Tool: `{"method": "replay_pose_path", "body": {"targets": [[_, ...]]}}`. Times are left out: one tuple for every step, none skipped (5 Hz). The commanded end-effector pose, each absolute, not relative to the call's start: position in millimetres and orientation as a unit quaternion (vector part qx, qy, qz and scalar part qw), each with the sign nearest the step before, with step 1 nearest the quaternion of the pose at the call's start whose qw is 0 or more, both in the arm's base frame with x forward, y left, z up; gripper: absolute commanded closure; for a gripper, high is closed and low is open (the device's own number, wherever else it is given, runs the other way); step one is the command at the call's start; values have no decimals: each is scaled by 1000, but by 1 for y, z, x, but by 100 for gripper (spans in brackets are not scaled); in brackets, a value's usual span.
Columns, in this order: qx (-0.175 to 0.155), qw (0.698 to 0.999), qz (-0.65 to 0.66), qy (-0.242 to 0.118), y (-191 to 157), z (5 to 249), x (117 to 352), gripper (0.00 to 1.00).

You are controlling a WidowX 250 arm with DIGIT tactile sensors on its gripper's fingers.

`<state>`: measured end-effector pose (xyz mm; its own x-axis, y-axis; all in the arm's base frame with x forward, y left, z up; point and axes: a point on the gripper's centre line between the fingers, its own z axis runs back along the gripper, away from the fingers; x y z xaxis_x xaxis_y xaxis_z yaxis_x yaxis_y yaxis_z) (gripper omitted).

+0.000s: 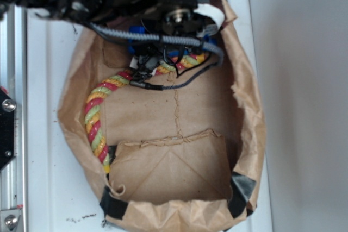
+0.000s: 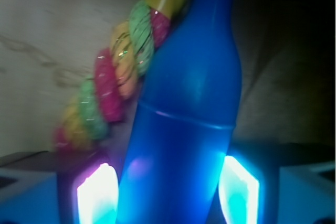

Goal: Grab the blue bottle.

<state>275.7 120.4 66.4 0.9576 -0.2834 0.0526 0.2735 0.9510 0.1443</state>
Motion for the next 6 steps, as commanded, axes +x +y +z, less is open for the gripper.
{"method": "replay_pose_path", "body": {"targets": [[46, 991, -91, -86, 113, 152, 261, 100], [52, 991, -82, -88, 92, 173, 257, 100], [58, 991, -66, -104, 67, 193, 256, 100], [40, 992, -69, -100, 47, 208, 259, 100], [35, 992, -69, -104, 39, 208, 264, 100], [49, 991, -75, -100, 39, 206, 263, 100]]}}
